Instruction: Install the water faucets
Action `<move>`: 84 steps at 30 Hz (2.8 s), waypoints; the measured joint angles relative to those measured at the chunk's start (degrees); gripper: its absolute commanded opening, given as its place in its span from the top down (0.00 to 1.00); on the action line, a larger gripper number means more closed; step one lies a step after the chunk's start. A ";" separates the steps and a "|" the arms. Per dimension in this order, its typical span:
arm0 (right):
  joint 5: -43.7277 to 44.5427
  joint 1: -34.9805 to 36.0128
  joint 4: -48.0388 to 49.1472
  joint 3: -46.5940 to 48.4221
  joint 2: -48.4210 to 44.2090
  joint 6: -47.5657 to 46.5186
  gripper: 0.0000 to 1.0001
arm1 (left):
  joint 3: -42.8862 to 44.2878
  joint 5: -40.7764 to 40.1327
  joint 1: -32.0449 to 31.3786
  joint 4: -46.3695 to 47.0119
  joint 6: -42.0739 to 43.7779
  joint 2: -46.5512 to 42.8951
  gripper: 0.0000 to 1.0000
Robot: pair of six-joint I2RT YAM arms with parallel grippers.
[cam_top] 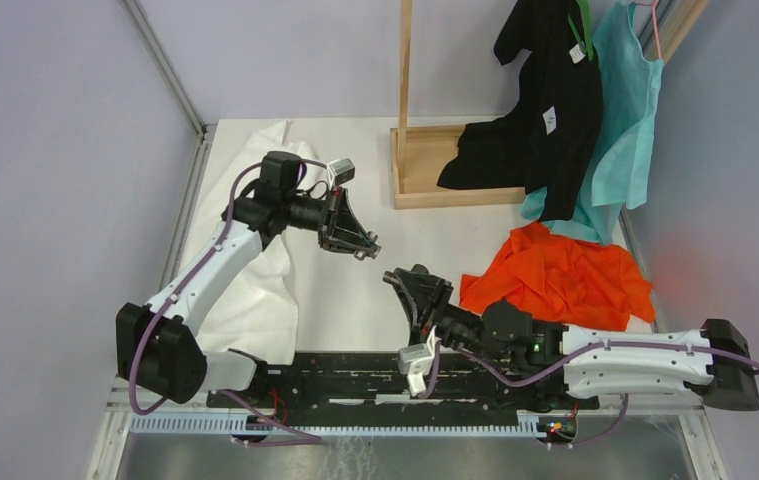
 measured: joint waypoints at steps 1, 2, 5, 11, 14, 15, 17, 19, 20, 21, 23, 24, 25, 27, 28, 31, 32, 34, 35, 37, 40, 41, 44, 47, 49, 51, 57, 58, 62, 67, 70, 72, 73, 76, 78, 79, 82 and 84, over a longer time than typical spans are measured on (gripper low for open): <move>0.57 0.50 1.31 0.00 0.87 -1.14 0.99 | -0.11 0.02 0.00 -0.02 -0.04 0.00 0.97; 1.29 0.98 2.47 0.00 1.70 -2.01 0.99 | -0.20 0.04 0.00 -0.02 -0.22 0.00 0.97; 3.56 2.75 7.82 -0.24 4.87 -5.73 0.99 | -0.31 0.09 0.00 -0.04 -0.79 0.00 0.97; 7.23 4.26 21.07 -2.10 10.45 -11.74 1.00 | -0.35 0.20 0.00 -0.04 -1.49 -0.68 0.97; 8.24 4.42 24.72 -2.60 11.65 -12.96 1.00 | -0.37 0.28 0.00 -0.07 -1.70 -1.36 0.97; 8.66 4.44 25.77 -2.64 11.87 -13.20 0.99 | -0.44 0.55 0.00 -0.07 -1.92 -1.60 0.97; 9.16 4.72 27.39 -2.64 12.09 -13.62 0.99 | -0.55 1.03 0.00 -0.22 -2.32 -2.16 0.97; 9.31 5.09 28.48 -2.64 12.09 -14.01 0.99 | -0.55 1.25 0.00 -0.44 -2.38 -2.75 0.97; 9.31 5.20 28.89 -2.64 12.09 -14.05 0.99 | -0.55 1.33 0.00 -0.50 -2.40 -3.08 0.97; 9.33 5.31 29.31 -2.64 12.09 -14.08 0.99 | -0.55 1.42 0.00 -0.52 -2.49 -3.41 0.97; 9.38 5.42 29.73 -2.64 12.09 -14.23 0.99 | -0.55 1.51 0.00 -0.52 -2.60 -3.93 0.97; 9.49 5.44 29.81 -2.64 12.09 -14.25 0.99 | -0.55 1.51 0.00 -0.52 -2.64 -4.13 0.97; 9.92 5.55 29.88 -2.64 12.09 -14.25 0.99 | -0.55 1.51 0.00 -0.52 -2.73 -4.24 0.97; 10.62 5.79 30.10 -2.64 12.17 -14.25 0.99 | -0.55 1.53 -0.02 -0.52 -2.78 -4.35 0.97; 10.75 5.86 30.36 -2.64 12.35 -14.27 1.00 | -0.52 1.53 -0.02 -0.52 -2.78 -4.35 0.97; 11.15 5.90 31.52 -2.62 13.22 -14.21 0.99 | -0.52 1.53 -0.13 -0.63 -2.78 -4.35 0.97; 11.30 5.90 31.95 -2.62 13.60 -14.12 0.99 | -0.52 1.55 -0.22 -0.66 -2.78 -4.35 0.97; 11.72 5.90 32.98 -2.60 14.49 -13.75 0.99 | -0.52 1.70 -0.44 -0.79 -2.75 -4.35 0.97; 11.74 5.90 33.22 -2.60 14.78 -13.73 0.99 | -0.52 1.95 -0.55 -0.85 -2.75 -4.37 0.97; 11.82 5.95 33.81 -2.60 15.54 -13.73 0.99 | -0.52 2.56 -0.79 -0.96 -2.75 -4.37 0.97; 12.09 6.10 34.84 -2.58 16.57 -13.49 0.99 | -0.52 2.86 -1.16 -1.03 -2.73 -4.44 0.97; 12.15 6.16 35.10 -2.58 16.70 -13.35 0.99 | -0.52 2.95 -1.16 -1.03 -2.75 -4.46 0.97; 12.24 6.16 35.95 -2.58 16.98 -13.09 0.99 | -0.52 3.10 -1.20 -1.11 -2.71 -4.59 0.97; 12.28 6.27 36.39 -2.58 16.98 -12.87 0.99 | -0.52 3.48 -1.25 -1.55 -2.58 -4.66 0.97; 12.28 6.27 36.72 -2.58 16.98 -12.85 0.99 | -0.52 3.72 -1.25 -1.75 -2.49 -4.66 0.97; 12.28 6.27 37.24 -2.58 16.98 -12.85 0.99 | -0.52 4.04 -1.27 -1.77 -2.40 -4.66 0.97; 12.26 6.27 37.53 -2.58 17.03 -12.68 0.99 | -0.52 4.09 -1.29 -1.79 -2.29 -4.66 0.97; 12.28 6.27 37.53 -2.58 17.09 -12.68 0.99 | -0.52 4.07 -1.29 -1.79 -2.27 -4.66 0.97; 12.59 6.27 38.29 -2.51 17.66 -12.68 0.99 | -0.52 4.09 -1.27 -2.03 -2.25 -4.66 0.97; 12.70 6.27 38.32 -2.36 17.75 -12.74 0.99 | -0.55 4.15 -1.25 -2.14 -2.25 -4.66 0.97; 12.70 6.27 38.18 -2.27 17.75 -12.74 0.99 | -0.59 4.22 -1.22 -2.10 -2.23 -4.66 0.97; 12.70 6.27 38.12 -2.25 17.90 -12.81 0.99 | -0.90 4.22 -1.18 -1.97 -2.23 -4.76 0.97; 12.70 6.27 38.07 -2.25 18.03 -12.87 0.99 | -1.22 4.20 -1.09 -1.90 -2.23 -4.90 0.97; 12.70 6.32 37.68 -2.25 18.40 -12.92 0.99 | -2.27 4.13 -0.76 -1.84 -2.21 -5.31 0.97; 12.70 6.40 37.27 -2.25 18.47 -12.90 0.99 | -2.80 4.13 -0.63 -1.79 -2.21 -5.42 0.97; 12.70 6.43 37.03 -2.25 18.47 -12.90 0.99 | -3.02 4.11 -0.59 -1.77 -2.19 -5.49 0.97; 12.68 6.43 36.61 -2.25 18.47 -12.90 0.99 | -3.26 4.04 -0.52 -1.86 -1.81 -5.55 0.97; 12.63 6.45 36.48 -2.25 18.45 -12.90 0.99 | -3.28 4.02 -0.52 -2.19 -1.09 -5.55 0.97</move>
